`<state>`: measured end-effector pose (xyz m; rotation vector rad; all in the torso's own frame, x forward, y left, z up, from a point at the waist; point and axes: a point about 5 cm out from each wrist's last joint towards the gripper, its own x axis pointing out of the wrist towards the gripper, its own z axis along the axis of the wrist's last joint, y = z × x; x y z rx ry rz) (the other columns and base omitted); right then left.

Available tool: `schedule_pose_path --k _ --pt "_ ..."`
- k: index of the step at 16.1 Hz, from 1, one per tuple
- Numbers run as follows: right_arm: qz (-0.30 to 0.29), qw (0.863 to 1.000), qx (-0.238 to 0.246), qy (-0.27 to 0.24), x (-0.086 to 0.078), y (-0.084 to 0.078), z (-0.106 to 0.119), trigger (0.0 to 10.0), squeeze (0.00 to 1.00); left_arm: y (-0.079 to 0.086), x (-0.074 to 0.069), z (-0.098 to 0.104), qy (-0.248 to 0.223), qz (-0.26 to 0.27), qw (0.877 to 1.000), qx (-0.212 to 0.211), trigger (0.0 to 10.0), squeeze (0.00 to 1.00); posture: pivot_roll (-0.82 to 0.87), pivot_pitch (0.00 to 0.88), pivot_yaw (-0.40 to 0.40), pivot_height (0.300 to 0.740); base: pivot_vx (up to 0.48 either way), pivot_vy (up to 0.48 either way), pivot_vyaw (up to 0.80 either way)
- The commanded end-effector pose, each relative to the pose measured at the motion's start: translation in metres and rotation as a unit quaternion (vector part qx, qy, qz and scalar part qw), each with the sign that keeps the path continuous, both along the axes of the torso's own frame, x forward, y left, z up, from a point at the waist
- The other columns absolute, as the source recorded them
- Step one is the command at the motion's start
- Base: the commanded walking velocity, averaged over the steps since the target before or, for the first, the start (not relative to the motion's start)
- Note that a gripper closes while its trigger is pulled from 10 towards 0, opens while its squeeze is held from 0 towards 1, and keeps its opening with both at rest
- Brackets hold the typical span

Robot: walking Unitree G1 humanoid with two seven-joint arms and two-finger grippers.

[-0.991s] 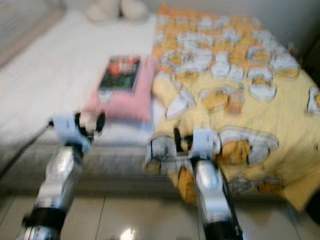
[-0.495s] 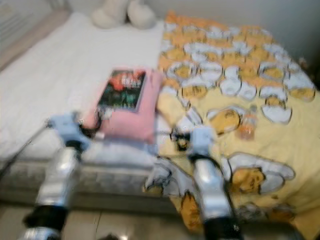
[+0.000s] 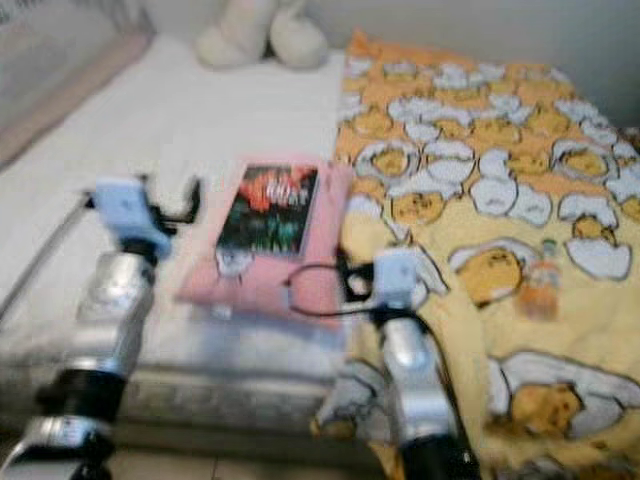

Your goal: Clean up the room

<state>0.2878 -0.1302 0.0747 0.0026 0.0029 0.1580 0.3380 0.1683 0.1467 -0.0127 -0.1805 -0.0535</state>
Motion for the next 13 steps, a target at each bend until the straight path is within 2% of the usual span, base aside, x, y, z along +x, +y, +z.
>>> schedule_pose_path --k 1,3,4,5,6,7,9,13 --pt "-0.018 1.0 -0.008 -0.009 -0.001 -0.014 0.003 10.0 0.0 -0.015 0.008 0.007 0.005 -0.025 1.0 -0.002 10.0 0.0 -0.01 0.0 0.019 0.74 0.469 0.0 0.0" --pt "-0.039 0.999 -0.005 -0.018 -0.004 -0.02 0.006 10.0 0.0 -0.029 0.024 0.015 0.041 -0.073 0.996 0.023 10.0 0.0 -0.02 0.0 0.031 0.74 0.0 0.0 0.0" --pt "-0.051 0.998 -0.005 -0.033 -0.005 -0.025 0.011 10.0 0.0 -0.032 0.027 0.011 0.071 -0.092 0.993 0.009 10.0 0.0 -0.03 0.0 0.035 0.74 0.0 0.0 0.0" --pt "-0.052 0.998 -0.003 -0.045 -0.008 -0.03 0.017 10.0 0.0 -0.034 0.029 0.004 0.109 -0.109 0.988 -0.02 10.0 0.0 -0.03 0.0 0.039 0.74 0.0 0.0 0.0" --pt "-0.046 0.998 -0.006 -0.047 -0.012 -0.033 0.019 10.0 0.0 -0.033 0.029 -0.007 0.145 -0.116 0.983 -0.012 10.0 0.0 -0.05 0.0 0.044 0.74 0.0 0.0 0.0" --pt "-0.048 0.998 -0.011 -0.044 -0.015 -0.037 0.017 10.0 0.0 -0.032 0.028 -0.017 0.167 -0.116 0.979 0.021 10.0 0.0 -0.06 0.0 0.044 0.74 0.0 0.0 0.0" --pt "-0.058 0.998 -0.011 -0.03 -0.019 -0.041 0.012 10.0 0.0 -0.034 0.027 -0.03 0.207 -0.131 0.97 -0.01 10.0 0.0 -0.07 0.0 0.045 0.74 0.0 0.0 0.0" --pt "-0.052 0.998 -0.01 -0.026 -0.022 -0.036 0.012 10.0 0.0 -0.036 0.031 -0.027 0.205 -0.156 0.966 -0.037 10.0 0.0 -0.09 0.0 0.05 0.74 0.0 0.0 0.0"
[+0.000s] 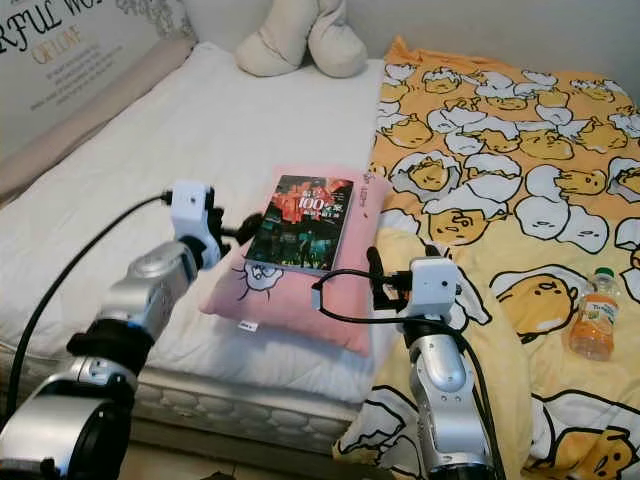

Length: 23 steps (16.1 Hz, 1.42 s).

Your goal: Clean up the room

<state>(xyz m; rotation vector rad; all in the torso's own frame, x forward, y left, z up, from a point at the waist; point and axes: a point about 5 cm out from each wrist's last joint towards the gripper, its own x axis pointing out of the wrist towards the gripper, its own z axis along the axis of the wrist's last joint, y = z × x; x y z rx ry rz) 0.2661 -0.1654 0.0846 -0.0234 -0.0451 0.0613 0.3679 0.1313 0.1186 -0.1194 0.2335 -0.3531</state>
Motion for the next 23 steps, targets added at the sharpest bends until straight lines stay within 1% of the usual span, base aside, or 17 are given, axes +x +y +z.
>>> schedule_pose_path --k 1,2,3,4,7,9,11,12,14,15,16,19,21,23 --pt "0.005 1.0 0.003 0.004 -0.001 0.001 0.001 10.0 0.0 0.003 0.003 -0.001 0.004 0.004 1.0 0.004 10.0 0.0 -0.09 0.0 0.048 0.74 0.0 0.0 0.0" --pt "0.024 1.0 0.002 0.014 -0.004 0.004 -0.003 10.0 0.0 0.012 0.005 -0.006 0.007 0.04 0.999 0.034 10.0 0.0 -0.09 0.0 0.043 0.74 0.0 0.0 0.0" --pt "0.029 0.999 0.002 0.02 -0.006 0.006 -0.006 10.0 0.0 0.015 0.006 -0.007 0.003 0.054 0.997 0.048 10.0 0.0 -0.09 0.0 0.04 0.74 0.0 0.0 0.0" --pt "0.035 0.999 0.001 0.026 -0.008 0.007 -0.008 10.0 0.0 0.017 0.007 -0.008 0.003 0.064 0.997 0.048 10.0 0.0 -0.09 0.0 0.036 0.74 0.0 0.0 0.0" --pt "0.042 0.999 -0.002 0.034 -0.013 0.008 -0.01 10.0 0.0 0.016 0.01 -0.007 0.009 0.075 0.997 0.018 10.0 0.0 -0.1 0.0 0.033 0.74 0.0 0.0 0.0" --pt "0.037 0.999 -0.003 0.037 -0.016 0.005 -0.01 10.0 0.0 0.014 0.013 0.0 -0.005 0.07 0.998 0.003 10.0 0.0 -0.11 0.0 0.037 0.74 0.0 0.0 0.0" --pt "0.035 0.999 -0.003 0.038 -0.017 0.004 -0.011 10.0 0.0 0.013 0.014 0.003 -0.013 0.068 0.998 0.003 10.0 0.0 -0.12 0.0 0.04 0.74 0.0 0.0 0.0" --pt "0.034 0.999 -0.002 0.04 -0.019 0.004 -0.012 10.0 0.0 0.01 0.014 0.002 -0.018 0.061 0.998 0.006 10.0 0.0 -0.12 0.0 0.045 0.74 0.0 0.0 0.0" --pt "0.035 0.999 0.003 0.041 -0.021 0.006 -0.012 10.0 0.0 0.001 0.01 -0.007 -0.004 0.046 0.999 0.009 10.0 0.0 -0.12 0.0 0.051 0.74 0.0 0.0 0.0" --pt "0.038 0.998 0.005 0.04 -0.021 0.007 -0.012 10.0 0.0 0.0 0.01 -0.01 0.002 0.044 0.999 0.009 10.0 0.0 -0.12 0.0 0.051 0.74 0.0 0.0 0.0" --pt "0.045 0.998 0.002 0.04 -0.023 0.008 -0.012 10.0 0.0 -0.003 0.009 -0.013 0.012 0.045 0.999 -0.001 10.0 0.0 -0.12 0.0 0.051 0.74 0.0 0.0 0.0" --pt "0.041 0.998 -0.009 0.047 -0.025 0.003 -0.016 10.0 0.0 -0.008 0.01 -0.009 0.002 0.039 0.999 -0.021 10.0 0.0 -0.13 0.0 0.047 0.74 0.0 0.0 0.0" --pt "0.041 0.998 -0.008 0.05 -0.027 0.003 -0.018 10.0 0.0 -0.014 0.009 -0.011 0.005 0.02 1.0 -0.013 10.0 0.0 -0.14 0.0 0.056 0.74 0.0 0.0 0.0" --pt "0.041 0.998 -0.007 0.056 -0.027 0.003 -0.02 10.0 0.0 -0.013 0.007 -0.019 0.024 0.03 0.999 -0.007 10.0 0.0 -0.14 0.0 0.058 0.74 0.0 0.0 0.0"
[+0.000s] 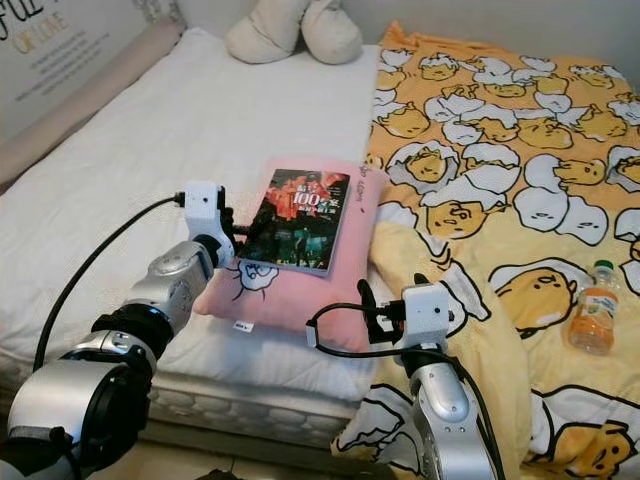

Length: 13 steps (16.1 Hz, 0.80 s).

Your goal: Clean up the room

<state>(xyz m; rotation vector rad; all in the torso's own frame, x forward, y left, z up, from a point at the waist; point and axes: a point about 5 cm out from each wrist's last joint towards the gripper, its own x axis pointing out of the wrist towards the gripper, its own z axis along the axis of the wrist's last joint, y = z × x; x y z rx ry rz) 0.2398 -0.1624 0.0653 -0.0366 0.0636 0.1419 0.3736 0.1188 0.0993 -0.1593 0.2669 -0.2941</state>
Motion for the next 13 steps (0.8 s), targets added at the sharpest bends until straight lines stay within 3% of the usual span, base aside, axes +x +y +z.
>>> schedule_pose_path --k 1,8,13 --pt "0.002 1.0 0.002 0.002 -0.001 0.001 -0.001 10.0 0.0 -0.001 0.001 0.0 0.005 0.002 1.0 0.006 10.0 0.0 -0.14 0.0 0.058 0.74 0.0 0.0 0.0" --pt "0.006 1.0 0.001 0.009 -0.004 0.002 -0.002 10.0 0.0 -0.015 -0.004 -0.009 0.022 -0.022 0.999 0.006 10.0 0.0 -0.15 0.0 0.061 0.74 0.0 0.0 0.0" --pt "0.008 1.0 0.003 0.014 -0.003 0.003 -0.004 10.0 0.0 -0.013 -0.007 -0.017 0.042 -0.008 0.998 0.037 10.0 0.0 -0.15 0.0 0.064 0.74 0.0 0.0 0.0"
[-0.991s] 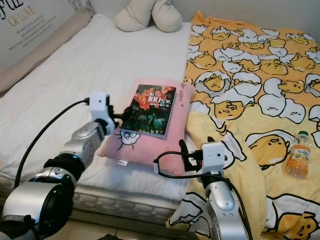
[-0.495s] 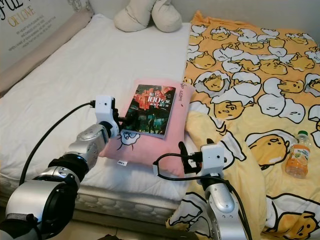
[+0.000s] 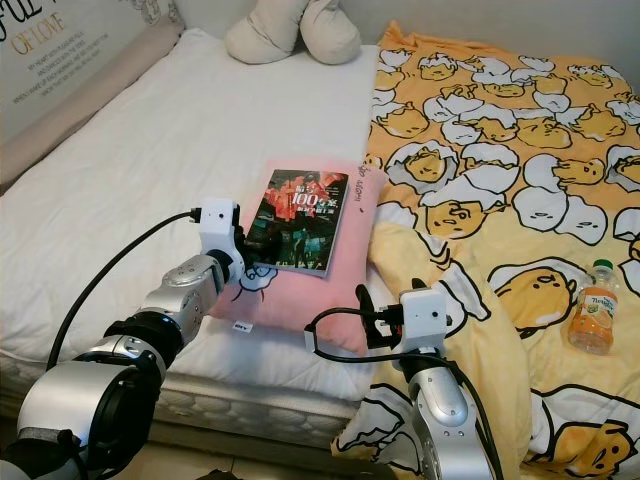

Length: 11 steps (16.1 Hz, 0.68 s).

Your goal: Clean up the room

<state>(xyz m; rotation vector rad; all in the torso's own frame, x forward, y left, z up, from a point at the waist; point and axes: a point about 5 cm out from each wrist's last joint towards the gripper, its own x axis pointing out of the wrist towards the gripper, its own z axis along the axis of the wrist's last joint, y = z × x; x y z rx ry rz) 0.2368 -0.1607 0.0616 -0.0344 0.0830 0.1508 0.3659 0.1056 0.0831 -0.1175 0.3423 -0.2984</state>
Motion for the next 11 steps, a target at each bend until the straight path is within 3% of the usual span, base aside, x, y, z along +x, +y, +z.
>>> schedule_pose_path --k 1,3,5,7,11 --pt "0.004 1.0 0.002 0.005 0.0 0.002 0.0 10.0 0.0 -0.001 0.0 -0.002 0.009 -0.003 1.0 0.007 3.6 0.0 -0.15 0.0 0.064 0.74 0.0 0.0 0.0" --pt "0.006 1.0 0.001 0.007 0.001 0.002 -0.001 10.0 0.0 -0.007 -0.005 -0.008 0.031 -0.023 0.999 -0.009 0.0 0.0 -0.15 0.0 0.063 0.74 0.0 0.0 0.0" --pt "0.007 1.0 0.0 0.008 0.003 0.002 -0.001 10.0 0.0 -0.009 -0.006 -0.011 0.042 -0.022 0.999 -0.023 0.0 0.0 -0.16 0.0 0.064 0.74 0.0 0.0 0.0" --pt "0.005 1.0 0.001 0.009 0.004 0.001 -0.002 10.0 0.0 -0.01 -0.008 -0.013 0.063 -0.011 0.996 -0.069 0.0 0.0 -0.16 0.0 0.064 0.74 0.0 0.0 0.0" --pt "0.003 1.0 0.003 0.011 0.006 0.001 -0.003 10.0 0.0 -0.008 -0.008 -0.013 0.058 -0.023 0.996 -0.062 0.0 0.0 -0.16 0.0 0.066 0.74 0.0 0.0 0.0"
